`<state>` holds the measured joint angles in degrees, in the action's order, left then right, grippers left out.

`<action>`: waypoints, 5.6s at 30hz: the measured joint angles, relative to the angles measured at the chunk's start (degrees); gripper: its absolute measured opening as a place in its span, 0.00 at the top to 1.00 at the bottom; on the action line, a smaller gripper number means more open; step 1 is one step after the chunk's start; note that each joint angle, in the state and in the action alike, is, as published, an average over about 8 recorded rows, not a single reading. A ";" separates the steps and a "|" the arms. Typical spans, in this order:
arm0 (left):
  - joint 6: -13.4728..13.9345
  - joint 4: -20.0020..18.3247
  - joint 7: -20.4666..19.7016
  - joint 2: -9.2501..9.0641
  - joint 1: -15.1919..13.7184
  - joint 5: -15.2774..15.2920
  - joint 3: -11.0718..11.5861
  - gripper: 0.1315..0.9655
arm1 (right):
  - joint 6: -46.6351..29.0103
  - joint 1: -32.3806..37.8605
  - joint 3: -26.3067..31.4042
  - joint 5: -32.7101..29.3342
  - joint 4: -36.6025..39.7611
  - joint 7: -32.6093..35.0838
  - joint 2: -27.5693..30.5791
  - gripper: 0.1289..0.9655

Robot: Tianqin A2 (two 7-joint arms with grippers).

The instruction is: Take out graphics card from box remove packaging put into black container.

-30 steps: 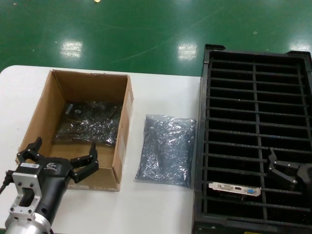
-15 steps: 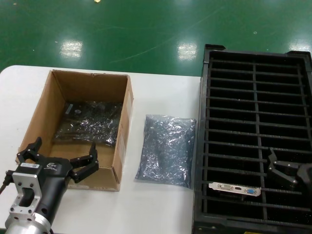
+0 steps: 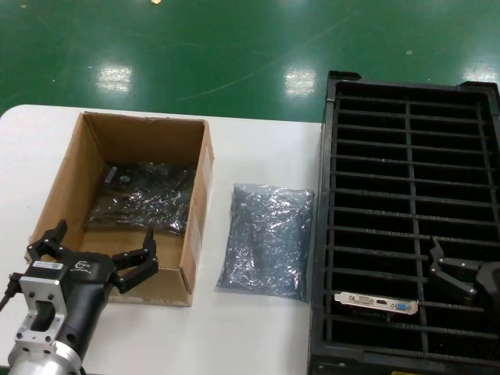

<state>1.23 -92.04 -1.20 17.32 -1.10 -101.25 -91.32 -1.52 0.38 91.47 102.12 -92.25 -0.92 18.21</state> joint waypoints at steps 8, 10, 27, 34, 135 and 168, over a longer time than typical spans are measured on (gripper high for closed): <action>0.00 0.00 0.00 0.00 0.00 0.00 0.00 0.00 | 0.00 0.00 0.00 0.00 0.00 0.00 0.00 0.00; 0.00 0.00 0.00 0.00 0.00 0.00 0.00 0.00 | 0.00 0.00 0.00 0.00 0.00 0.00 0.00 0.00; 0.00 0.00 0.00 0.00 0.00 0.00 0.00 0.00 | 0.00 0.00 0.00 0.00 0.00 0.00 0.00 0.00; 0.00 0.00 0.00 0.00 0.00 0.00 0.00 0.00 | 0.00 0.00 0.00 0.00 0.00 0.00 0.00 0.00; 0.00 0.00 0.00 0.00 0.00 0.00 0.00 0.00 | 0.00 0.00 0.00 0.00 0.00 0.00 0.00 0.00; 0.00 0.00 0.00 0.00 0.00 0.00 0.00 0.00 | 0.00 0.00 0.00 0.00 0.00 0.00 0.00 0.00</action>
<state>1.23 -92.04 -1.20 17.32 -1.10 -101.25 -91.32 -1.52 0.38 91.47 102.12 -92.25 -0.92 18.21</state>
